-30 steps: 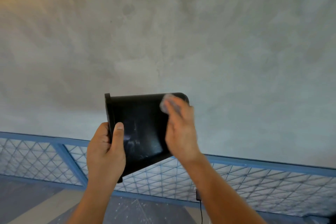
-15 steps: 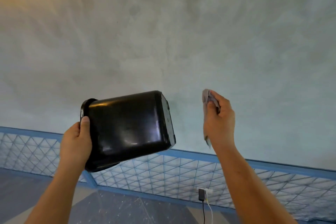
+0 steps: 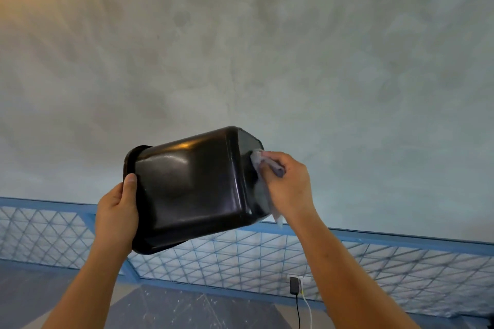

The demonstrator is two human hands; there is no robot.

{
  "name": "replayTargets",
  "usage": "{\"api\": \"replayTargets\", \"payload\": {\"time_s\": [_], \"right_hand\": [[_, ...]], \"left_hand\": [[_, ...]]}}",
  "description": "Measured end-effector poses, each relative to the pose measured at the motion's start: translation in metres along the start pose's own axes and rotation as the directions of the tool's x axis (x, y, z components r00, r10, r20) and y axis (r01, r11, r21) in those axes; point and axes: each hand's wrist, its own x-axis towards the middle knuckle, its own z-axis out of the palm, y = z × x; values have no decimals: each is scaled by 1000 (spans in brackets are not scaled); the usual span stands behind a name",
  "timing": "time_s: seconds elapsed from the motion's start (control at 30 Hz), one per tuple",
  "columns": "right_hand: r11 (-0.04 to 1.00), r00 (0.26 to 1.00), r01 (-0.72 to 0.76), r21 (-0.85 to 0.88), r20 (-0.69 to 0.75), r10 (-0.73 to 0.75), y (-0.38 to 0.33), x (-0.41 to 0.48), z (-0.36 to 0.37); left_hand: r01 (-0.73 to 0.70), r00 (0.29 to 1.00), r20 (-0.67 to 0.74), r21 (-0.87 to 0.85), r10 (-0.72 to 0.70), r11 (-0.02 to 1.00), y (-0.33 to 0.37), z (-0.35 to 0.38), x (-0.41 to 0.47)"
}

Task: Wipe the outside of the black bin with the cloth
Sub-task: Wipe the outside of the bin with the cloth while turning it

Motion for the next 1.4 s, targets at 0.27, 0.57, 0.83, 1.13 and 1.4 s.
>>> {"api": "replayTargets", "payload": {"time_s": [0.27, 0.57, 0.83, 1.13, 1.4], "right_hand": [[994, 999, 33, 109, 24, -36, -20, -1, 4], [999, 1000, -5, 36, -5, 6, 0, 3, -3], [999, 998, -24, 40, 60, 22, 15, -8, -10], [973, 984, 172, 152, 9, -176, -4, -34, -4], [997, 997, 54, 48, -61, -51, -2, 10, -2]], "left_hand": [[10, 999, 36, -21, -9, 1000, -2, 9, 7], [21, 999, 46, -100, -17, 995, -11, 13, 15], [78, 997, 7, -238, -79, 968, -14, 3, 40], [81, 994, 84, -224, -63, 971, -18, 18, 42], [86, 994, 89, -191, -70, 978, -34, 42, 47]]}}
